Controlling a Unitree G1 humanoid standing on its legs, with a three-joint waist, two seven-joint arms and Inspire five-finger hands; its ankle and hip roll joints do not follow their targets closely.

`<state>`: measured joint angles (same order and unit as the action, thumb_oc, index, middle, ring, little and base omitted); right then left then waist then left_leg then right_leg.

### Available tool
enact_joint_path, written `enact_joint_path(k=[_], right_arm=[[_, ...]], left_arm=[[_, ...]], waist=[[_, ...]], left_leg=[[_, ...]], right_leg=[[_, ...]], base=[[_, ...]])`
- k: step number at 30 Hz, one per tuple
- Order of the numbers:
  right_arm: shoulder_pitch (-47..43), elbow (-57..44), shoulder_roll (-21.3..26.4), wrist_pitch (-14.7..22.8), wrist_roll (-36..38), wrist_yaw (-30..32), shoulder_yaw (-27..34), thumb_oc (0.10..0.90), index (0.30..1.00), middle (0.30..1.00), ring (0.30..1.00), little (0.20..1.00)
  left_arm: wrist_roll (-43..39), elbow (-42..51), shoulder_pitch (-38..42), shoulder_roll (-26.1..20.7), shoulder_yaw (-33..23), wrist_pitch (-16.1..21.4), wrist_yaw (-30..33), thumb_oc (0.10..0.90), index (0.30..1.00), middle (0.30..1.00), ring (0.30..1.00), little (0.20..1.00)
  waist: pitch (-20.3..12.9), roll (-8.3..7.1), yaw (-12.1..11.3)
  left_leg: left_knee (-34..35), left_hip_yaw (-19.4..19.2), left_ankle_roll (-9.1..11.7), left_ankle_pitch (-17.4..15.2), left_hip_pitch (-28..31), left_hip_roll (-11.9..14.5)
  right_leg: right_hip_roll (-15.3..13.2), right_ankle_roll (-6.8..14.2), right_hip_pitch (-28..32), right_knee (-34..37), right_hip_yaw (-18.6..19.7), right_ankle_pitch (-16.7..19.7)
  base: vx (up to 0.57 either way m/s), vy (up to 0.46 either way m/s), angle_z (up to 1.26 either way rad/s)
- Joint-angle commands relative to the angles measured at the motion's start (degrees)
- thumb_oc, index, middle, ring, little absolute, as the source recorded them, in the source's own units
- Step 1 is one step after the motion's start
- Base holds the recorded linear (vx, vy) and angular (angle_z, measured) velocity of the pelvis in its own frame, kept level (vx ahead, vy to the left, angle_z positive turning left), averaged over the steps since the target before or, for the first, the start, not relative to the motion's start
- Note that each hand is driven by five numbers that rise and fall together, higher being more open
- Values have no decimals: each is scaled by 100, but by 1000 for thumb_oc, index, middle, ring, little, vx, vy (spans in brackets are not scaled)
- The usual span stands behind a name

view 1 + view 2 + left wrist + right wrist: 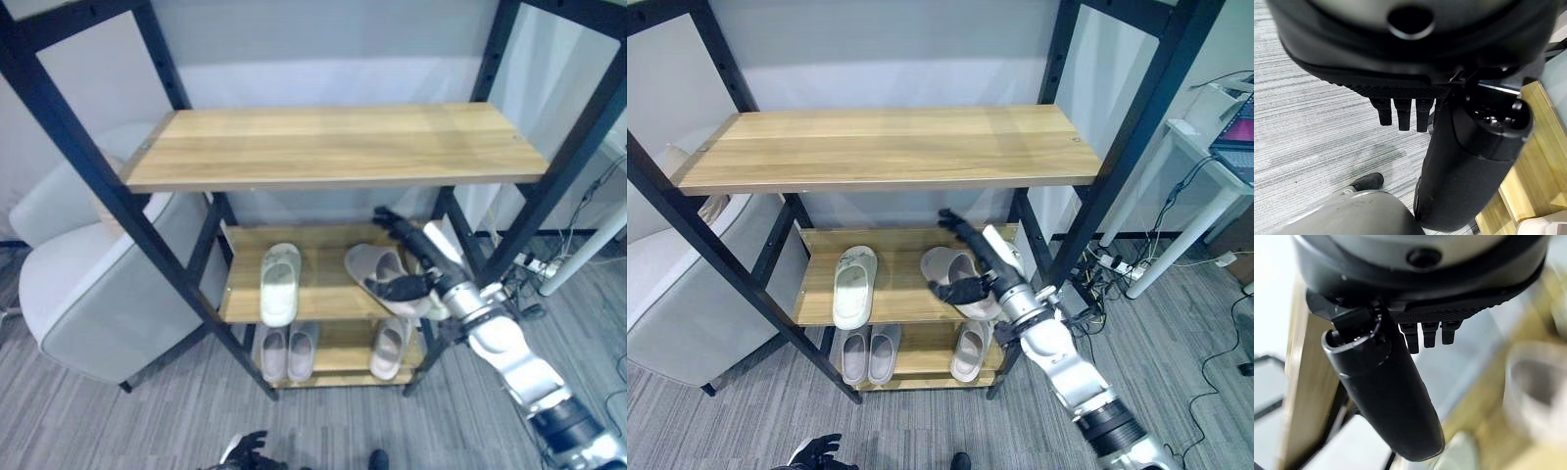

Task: Arrange the slippers neatly on the shoe rack.

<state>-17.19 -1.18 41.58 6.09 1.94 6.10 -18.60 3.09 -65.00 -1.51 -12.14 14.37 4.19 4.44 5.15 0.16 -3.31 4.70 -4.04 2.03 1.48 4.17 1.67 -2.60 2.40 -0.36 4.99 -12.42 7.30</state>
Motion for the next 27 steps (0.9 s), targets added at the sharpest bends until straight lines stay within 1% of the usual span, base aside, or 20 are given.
enact_joint_path(k=[1, 3, 4, 10, 12, 20, 27], right_arm=[[-925, -73, 218, 638, -581, 472, 386, 800, 900, 900, 900, 900], [-1069, 91, 681, 636, -1039, 577, 374, 800, 900, 900, 900, 900], [-1112, 197, 807, 603, -1141, 600, 341, 800, 900, 900, 900, 900], [-1292, 776, 1055, 500, -1344, 618, 115, 800, 900, 900, 900, 900], [-1350, 887, 1067, 500, -1373, 636, 51, 800, 900, 900, 900, 900], [-1900, 1922, 977, 328, -1584, 768, -521, 800, 900, 900, 900, 900], [-2342, 2540, 699, 221, -1627, 966, -837, 800, 900, 900, 900, 900]], left_arm=[[276, -357, 22, 243, 448, 118, -62, 800, 900, 900, 900, 900], [274, -324, -45, 197, 430, 153, -101, 800, 900, 900, 900, 900], [272, -324, -61, 186, 446, 160, -117, 800, 900, 900, 900, 900], [262, -318, -96, 148, 514, 188, -147, 800, 900, 900, 900, 900], [247, -283, -103, 133, 520, 194, -148, 800, 900, 900, 900, 900], [127, -187, -68, 37, 638, 220, -135, 800, 900, 900, 900, 900], [25, -168, 53, -5, 709, 209, -60, 800, 900, 900, 900, 900]], waist=[[-115, -145, -119], [-110, -189, -166], [-109, -207, -179], [-77, -242, -241], [-56, -247, -254], [146, -325, -437], [328, -431, -599]], left_leg=[[30, -195, 297, 63, -145, 126], [30, -162, 302, 59, -132, 128], [30, -145, 302, 55, -127, 126], [30, -72, 303, 54, -155, 112], [30, -59, 301, 58, -170, 109], [30, 80, 300, 126, -402, 76], [30, 234, 305, 211, -629, 44]], right_leg=[[-1, 516, 606, 1, -111, -889], [-1, 521, 633, 1, -161, -894], [-1, 521, 635, 1, -170, -895], [-29, 539, 632, 1, -244, -897], [-35, 544, 623, 1, -259, -891], [-56, 543, 453, 1, -344, -867], [-58, 534, 303, 1, -454, -848]], base=[[21, 10, 9], [25, 6, 17], [22, 14, 18], [3, 4, 3], [-2, 8, 8], [-17, 8, 8], [-24, -8, 14]])
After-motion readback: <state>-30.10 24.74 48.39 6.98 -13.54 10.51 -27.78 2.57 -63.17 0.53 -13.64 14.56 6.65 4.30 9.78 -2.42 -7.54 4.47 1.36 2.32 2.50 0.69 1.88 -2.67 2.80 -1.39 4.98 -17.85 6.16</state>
